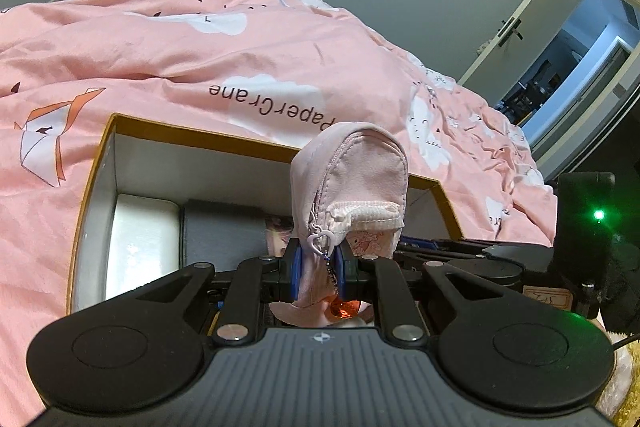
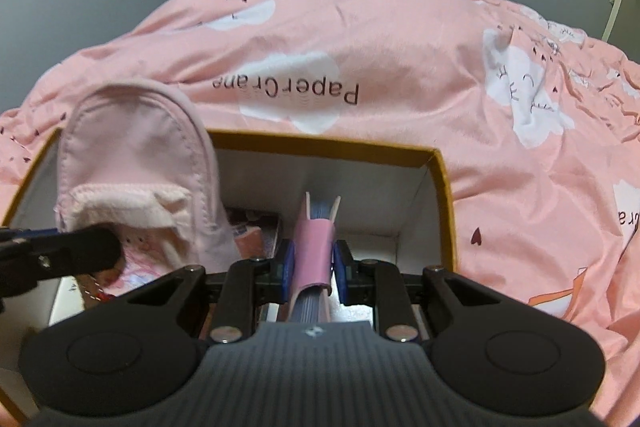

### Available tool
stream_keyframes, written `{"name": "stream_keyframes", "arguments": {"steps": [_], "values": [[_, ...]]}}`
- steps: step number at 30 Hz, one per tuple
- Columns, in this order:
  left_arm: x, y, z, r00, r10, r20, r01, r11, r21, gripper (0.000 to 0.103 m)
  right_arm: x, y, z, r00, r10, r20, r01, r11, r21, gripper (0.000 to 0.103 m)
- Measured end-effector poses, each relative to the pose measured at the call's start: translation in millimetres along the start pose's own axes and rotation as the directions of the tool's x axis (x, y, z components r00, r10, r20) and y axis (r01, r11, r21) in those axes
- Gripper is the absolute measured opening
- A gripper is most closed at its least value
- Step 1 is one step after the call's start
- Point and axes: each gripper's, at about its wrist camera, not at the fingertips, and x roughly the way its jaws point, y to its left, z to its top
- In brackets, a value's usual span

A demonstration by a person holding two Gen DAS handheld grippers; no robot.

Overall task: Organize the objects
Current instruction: 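Carry pouch and card holder over the orange box and lower them inside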

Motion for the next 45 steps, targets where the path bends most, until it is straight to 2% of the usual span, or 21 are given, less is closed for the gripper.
{"name": "stream_keyframes", "arguments": {"steps": [4,9,13,17,22,26,31,34,38,45], "values": [[5,5,1,1.000,-0.002,-0.008,0.002,1.000,-0.011,0.019,8,-3,2,0.999,0.029,-0.026,-0.028,1.000,0.014,0.022],[7,6,0,1.000,-0.004,-0.014,0.004,1.000,-0.010,0.019,9,0,7,0.999,0.016,-0.045,-0.018,1.000,-0.026,0.024],[7,6,0,1.000,-0.007,-0.016,0.006,1.000,-0.010,0.019,9,5,6,0.999,-0.043,-0.023,0.040,0.994,-0.104,0.024],[7,5,1,1.000,-0.005,-0.019,0.004,1.000,-0.008,0.019,4,0,7,1.000,-0.025,-0.019,0.023,0.994,-0.109,0.023],[7,-2,4,1.000,-0.010,-0.022,0.010,1.000,-0.008,0.019,-16,-9,7,0.999,-0.005,0.050,0.009,0.996,-0.091,0.023],[11,-13,8,0.999,-0.033,-0.036,0.032,0.999,-0.013,0.019,-48,-23,2,0.990,-0.006,0.143,0.013,0.999,-0.049,0.024],[35,-29,8,0.991,-0.077,-0.106,0.072,0.996,-0.052,0.019,-80,-45,-13,0.966,-0.065,0.249,0.063,0.998,0.015,0.031],[53,-37,6,0.985,-0.072,-0.159,0.061,0.996,-0.071,0.019,-84,-54,-22,0.966,-0.078,0.246,0.068,0.997,0.047,0.031],[73,-41,2,0.977,-0.058,-0.206,0.040,0.995,-0.087,0.019,-76,-68,-32,0.974,-0.061,0.220,0.034,0.991,0.127,0.031],[103,-35,0,0.963,-0.013,-0.268,-0.023,0.991,-0.131,0.021,-68,-71,-44,0.973,-0.050,0.224,0.018,0.990,0.142,0.036]]}}
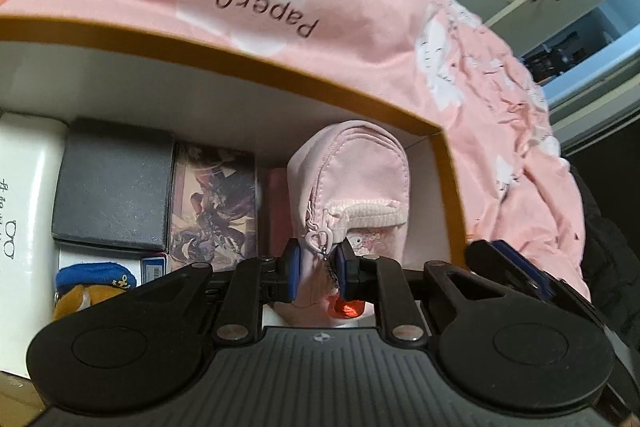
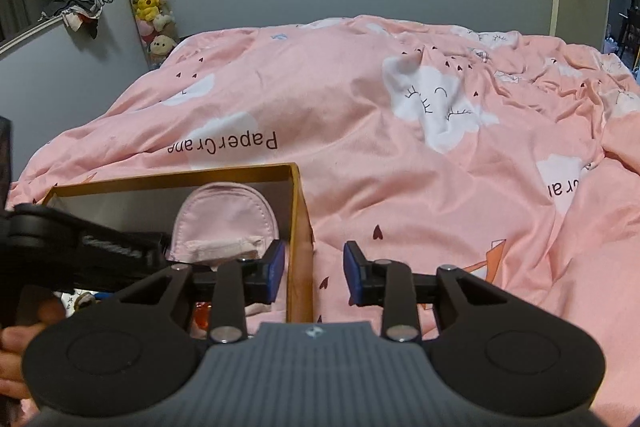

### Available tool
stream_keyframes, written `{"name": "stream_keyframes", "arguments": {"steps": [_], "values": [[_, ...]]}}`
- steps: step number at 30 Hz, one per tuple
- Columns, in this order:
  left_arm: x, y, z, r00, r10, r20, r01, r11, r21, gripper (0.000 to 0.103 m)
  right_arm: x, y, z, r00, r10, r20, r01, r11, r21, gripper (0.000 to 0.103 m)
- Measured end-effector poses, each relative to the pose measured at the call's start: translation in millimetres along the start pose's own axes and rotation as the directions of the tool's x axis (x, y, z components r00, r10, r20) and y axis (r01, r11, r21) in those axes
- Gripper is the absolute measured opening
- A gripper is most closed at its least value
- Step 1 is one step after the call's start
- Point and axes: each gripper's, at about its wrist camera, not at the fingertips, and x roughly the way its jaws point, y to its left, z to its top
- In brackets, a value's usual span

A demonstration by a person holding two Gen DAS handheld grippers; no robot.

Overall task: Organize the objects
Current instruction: 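Open both tools to release pouch and card holder in the box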

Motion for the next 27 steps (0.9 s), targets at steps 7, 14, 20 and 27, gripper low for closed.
{"name": "stream_keyframes", "arguments": {"steps": [7,14,20,27], "values": [[11,-4,5,0.997,0.060,-0.046,-0.058,0.997,0.051,0.031,2,-4,-2,1.000,-0.001,0.000,0.001,1.000,0.006,0.038],[18,-8,3,0.992,0.120,-0.042,-0.116,0.990,0.083,0.045,2,-2,-4,1.000,-0.003,-0.007,0.003,1.000,0.001,0.040],[-10,-20,-7,0.990,0.126,0.061,-0.134,0.979,0.154,0.045,-6,-1,-3,1.000,0.000,0.006,0.000,1.000,-0.002,0.042],[-78,-53,-44,0.963,0.094,0.252,-0.170,0.939,0.299,0.045,-45,9,-7,0.998,0.041,0.055,-0.039,0.999,-0.033,0.045]]}}
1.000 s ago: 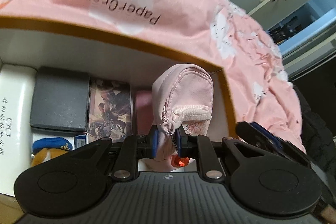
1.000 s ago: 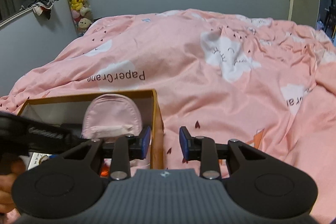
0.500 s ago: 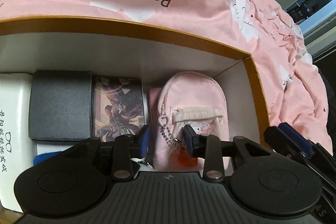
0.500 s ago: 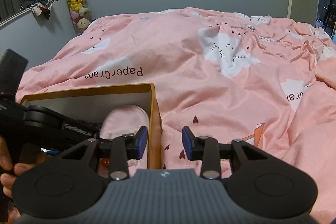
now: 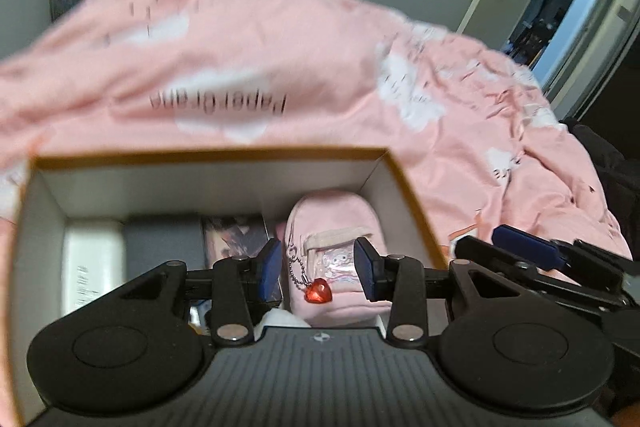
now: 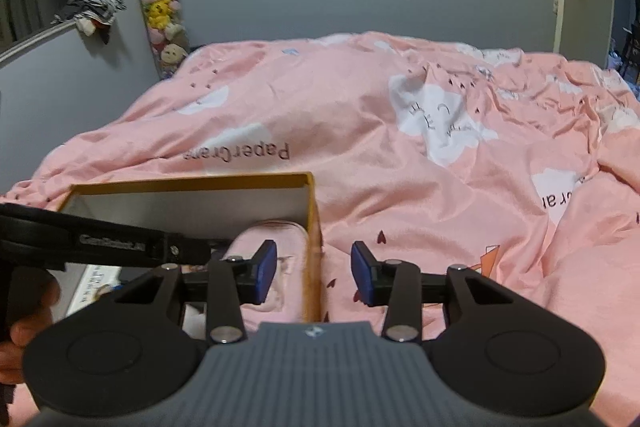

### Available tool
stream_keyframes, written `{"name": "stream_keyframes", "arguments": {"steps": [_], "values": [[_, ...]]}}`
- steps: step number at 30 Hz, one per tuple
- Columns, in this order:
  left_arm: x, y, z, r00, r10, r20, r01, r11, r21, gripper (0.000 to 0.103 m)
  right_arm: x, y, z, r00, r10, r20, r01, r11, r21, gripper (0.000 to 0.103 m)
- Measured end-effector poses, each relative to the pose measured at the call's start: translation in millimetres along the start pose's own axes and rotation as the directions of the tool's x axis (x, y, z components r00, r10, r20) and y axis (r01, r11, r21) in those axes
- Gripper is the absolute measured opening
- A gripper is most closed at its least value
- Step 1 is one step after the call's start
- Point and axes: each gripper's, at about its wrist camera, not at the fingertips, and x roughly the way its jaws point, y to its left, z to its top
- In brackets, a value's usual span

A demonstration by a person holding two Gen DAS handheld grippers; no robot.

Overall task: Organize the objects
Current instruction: 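Open both tools to release pouch and card holder in the box, then reach right tool to yellow tape measure and grasp it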

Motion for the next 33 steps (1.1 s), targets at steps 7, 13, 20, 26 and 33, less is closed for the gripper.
{"name": "stream_keyframes", "arguments": {"steps": [7,13,20,26,33], "values": [[-68,-22,-46,0.988,-0.059,0.140,0.045,0.994,0.099,0.045,-61,16,-25,0.995,0.080,0.062,-0.078,0.996,-0.035,0.048],[-95,-33,-95,0.986,-0.032,0.165,-0.008,0.971,0.240,0.045,-96,20,-66,0.997,0.064,0.040,-0.061,0.995,-0.074,0.053],[-96,-33,-146,0.998,-0.013,0.059,-0.005,0.956,0.293,0.045,-102,20,-114,0.982,0.072,-0.176,-0.088,0.992,-0.086,0.053],[-90,-37,-175,0.998,0.063,-0.011,-0.055,0.932,0.359,0.045,-97,30,-163,0.926,0.069,-0.371,-0.113,0.989,-0.097,0.052],[-83,-37,-191,0.991,0.110,-0.078,-0.071,0.918,0.390,0.045,-85,40,-185,0.867,0.067,-0.493,-0.147,0.981,-0.125,0.052]]}}
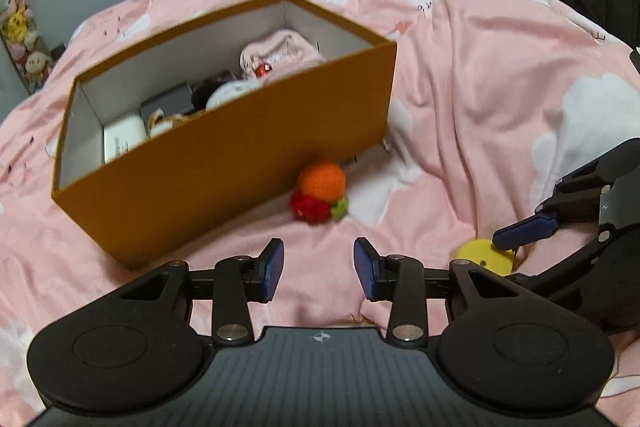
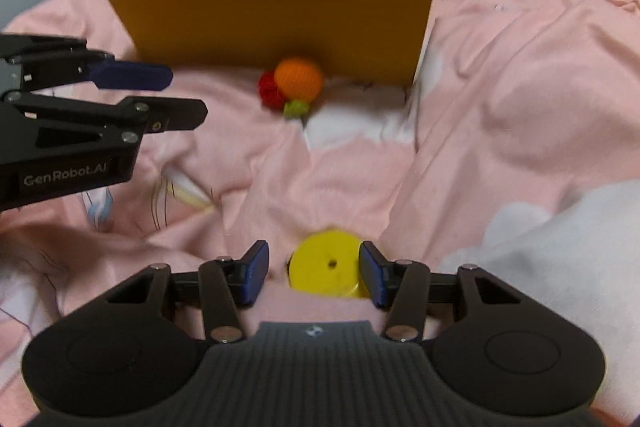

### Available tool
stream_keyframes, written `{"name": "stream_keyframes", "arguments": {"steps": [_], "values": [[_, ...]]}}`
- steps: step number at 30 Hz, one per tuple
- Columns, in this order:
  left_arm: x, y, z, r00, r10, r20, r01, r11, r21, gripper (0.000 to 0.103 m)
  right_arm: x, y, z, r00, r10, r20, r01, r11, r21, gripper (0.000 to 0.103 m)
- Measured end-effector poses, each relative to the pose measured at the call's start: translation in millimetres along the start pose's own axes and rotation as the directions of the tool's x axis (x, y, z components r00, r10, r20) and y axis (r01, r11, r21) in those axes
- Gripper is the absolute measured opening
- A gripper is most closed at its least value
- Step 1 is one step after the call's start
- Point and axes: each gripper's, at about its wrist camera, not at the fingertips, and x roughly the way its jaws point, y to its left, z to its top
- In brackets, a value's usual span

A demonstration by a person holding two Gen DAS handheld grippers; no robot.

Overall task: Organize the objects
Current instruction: 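Reach right tool to yellow tape measure and grasp it, then lift tape measure with right tool while left tool reaches orange knitted fruit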

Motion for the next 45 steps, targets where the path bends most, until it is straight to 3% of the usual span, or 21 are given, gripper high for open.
{"name": "stream_keyframes", "arguments": {"steps": [13,19,26,27,28,30,33,38,39,42,45], "values": [[7,6,-7,0.999,-0.026,-0.042,0.025,0.999,-0.040,0.045,17,-2,-2,0.995,-0.072,-0.072,0.072,0.997,-0.004,0.058],[7,10,-8,0.998,-0.037,-0.041,0.035,0.997,-0.064,0.045,11,1,-2,0.996,-0.069,-0.051,0.068,0.998,-0.015,0.054],[7,16,-4,0.997,-0.074,-0.018,0.072,0.994,-0.081,0.045,-8,7,7,0.998,-0.047,0.037,0.049,0.997,-0.052,0.053],[7,18,-3,0.997,-0.074,-0.012,0.072,0.993,-0.089,0.045,-12,8,11,0.997,-0.038,0.060,0.041,0.998,-0.054,0.051],[7,20,-2,0.998,-0.070,-0.004,0.069,0.993,-0.098,0.046,-17,7,15,0.996,-0.002,0.085,0.007,0.999,-0.053,0.003],[8,26,2,0.997,-0.070,0.011,0.071,0.990,-0.124,0.048,-22,6,28,0.992,0.019,0.121,-0.016,0.999,-0.032,0.005],[8,32,6,0.996,-0.079,0.030,0.083,0.986,-0.142,0.050,-19,3,42,0.990,-0.010,0.143,0.015,0.999,-0.030,0.005],[14,31,9,0.994,-0.108,0.019,0.109,0.987,-0.121,0.052,-9,-14,41,0.996,0.056,0.076,-0.060,0.997,0.051,0.010],[16,30,9,0.994,-0.111,0.011,0.111,0.987,-0.115,0.052,-7,-15,38,0.996,0.066,0.059,-0.069,0.996,0.060,0.014],[21,26,8,0.992,-0.128,-0.007,0.127,0.986,-0.108,0.052,-1,-12,29,0.997,0.063,0.041,-0.065,0.997,0.050,0.046],[26,23,7,0.990,-0.137,-0.028,0.133,0.985,-0.106,0.052,9,-11,27,0.998,0.054,0.018,-0.055,0.997,0.050,0.048]]}}
